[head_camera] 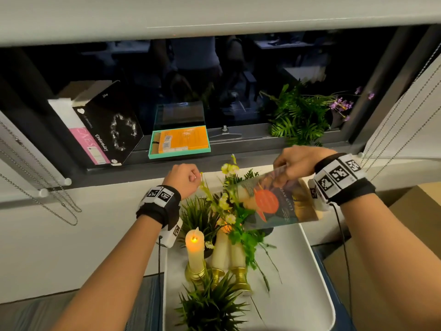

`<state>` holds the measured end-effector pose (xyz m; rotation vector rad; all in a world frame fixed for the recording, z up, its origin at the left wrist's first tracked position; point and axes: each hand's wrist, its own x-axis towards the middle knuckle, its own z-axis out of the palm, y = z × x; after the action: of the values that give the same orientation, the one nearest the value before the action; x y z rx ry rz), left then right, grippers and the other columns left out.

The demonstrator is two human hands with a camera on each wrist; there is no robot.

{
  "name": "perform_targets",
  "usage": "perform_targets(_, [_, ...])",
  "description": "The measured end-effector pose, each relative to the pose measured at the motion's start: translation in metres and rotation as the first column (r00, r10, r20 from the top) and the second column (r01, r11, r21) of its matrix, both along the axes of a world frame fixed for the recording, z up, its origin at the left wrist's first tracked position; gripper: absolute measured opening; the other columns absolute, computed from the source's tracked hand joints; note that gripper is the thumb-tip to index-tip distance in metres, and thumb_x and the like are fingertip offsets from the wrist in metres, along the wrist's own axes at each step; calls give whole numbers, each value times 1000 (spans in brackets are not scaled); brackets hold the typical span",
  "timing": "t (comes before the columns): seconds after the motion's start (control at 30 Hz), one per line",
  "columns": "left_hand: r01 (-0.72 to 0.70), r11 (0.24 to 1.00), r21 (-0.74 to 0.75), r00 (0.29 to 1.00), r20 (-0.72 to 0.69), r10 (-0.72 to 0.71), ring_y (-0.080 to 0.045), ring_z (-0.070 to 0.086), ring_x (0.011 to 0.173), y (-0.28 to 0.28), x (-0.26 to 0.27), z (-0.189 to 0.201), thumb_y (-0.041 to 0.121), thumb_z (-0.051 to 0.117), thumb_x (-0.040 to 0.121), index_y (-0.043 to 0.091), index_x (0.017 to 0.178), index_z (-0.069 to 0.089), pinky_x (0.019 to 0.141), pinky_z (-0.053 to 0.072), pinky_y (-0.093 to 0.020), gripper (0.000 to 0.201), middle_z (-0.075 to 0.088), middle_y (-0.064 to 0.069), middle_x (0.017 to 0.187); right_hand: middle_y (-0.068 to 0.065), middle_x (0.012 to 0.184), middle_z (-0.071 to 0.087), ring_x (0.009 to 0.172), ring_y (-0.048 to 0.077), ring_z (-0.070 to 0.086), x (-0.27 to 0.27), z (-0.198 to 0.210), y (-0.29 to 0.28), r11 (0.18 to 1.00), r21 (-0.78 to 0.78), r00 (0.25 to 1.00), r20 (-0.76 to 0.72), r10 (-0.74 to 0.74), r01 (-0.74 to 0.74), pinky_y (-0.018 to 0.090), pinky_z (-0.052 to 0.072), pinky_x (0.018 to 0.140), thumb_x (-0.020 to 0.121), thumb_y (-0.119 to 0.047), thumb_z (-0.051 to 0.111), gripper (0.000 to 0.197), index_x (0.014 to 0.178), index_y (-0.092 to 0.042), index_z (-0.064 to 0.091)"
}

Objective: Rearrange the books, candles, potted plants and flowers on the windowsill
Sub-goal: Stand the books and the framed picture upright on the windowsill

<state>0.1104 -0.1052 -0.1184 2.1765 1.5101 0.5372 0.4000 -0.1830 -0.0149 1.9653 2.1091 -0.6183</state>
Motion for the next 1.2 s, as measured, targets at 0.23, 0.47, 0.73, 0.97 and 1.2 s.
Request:
perform_targets(0.23, [29,998,57,999,40,-31,-16,47,55,7,0,3,12,56,82,14,75,65,64,47,-29,12,54,-1,59,-2,92,69,88,22,61,4,42,-1,954,301,999,-45,7,7,36,51,82,70,-53,74,37,96,-28,68])
perform_targets(0.47, [48,999,5,999,19,-48,-15,57,74,1,1,2,12,57,83,18,90,68,74,49,-28,14,61,4,80,-11,88,64,86,14,59,12,42,6,874,455,961,-272,-48,172,27,40,75,72,-54,72,38,101,-30,69])
perform_targets(0.73, [63,998,-16,990,130,-61,-11,57,71,0,-7,22,11,55,88,15,98,63,67,45,-19,13,61,2,81,-5,85,72,84,12,67,1,20,12,851,455,871,-491,-8,264,33,51,80,77,-42,74,23,92,-25,71])
perform_targets(0.97, [12,1000,11,953,303,-15,-14,57,91,9,-29,68,34,50,95,17,114,57,74,44,-20,26,60,-2,101,-8,89,74,87,8,69,-17,28,32,805,496,751,-653,99,325,41,55,86,80,-39,71,22,100,-29,70])
perform_targets(1.2, [-55,998,32,844,536,30,-22,64,98,16,-61,101,59,60,79,22,114,53,82,55,-37,51,65,-5,105,6,101,73,94,18,69,-57,43,65,804,480,463,-836,296,352,38,55,85,85,-30,67,26,107,-16,70])
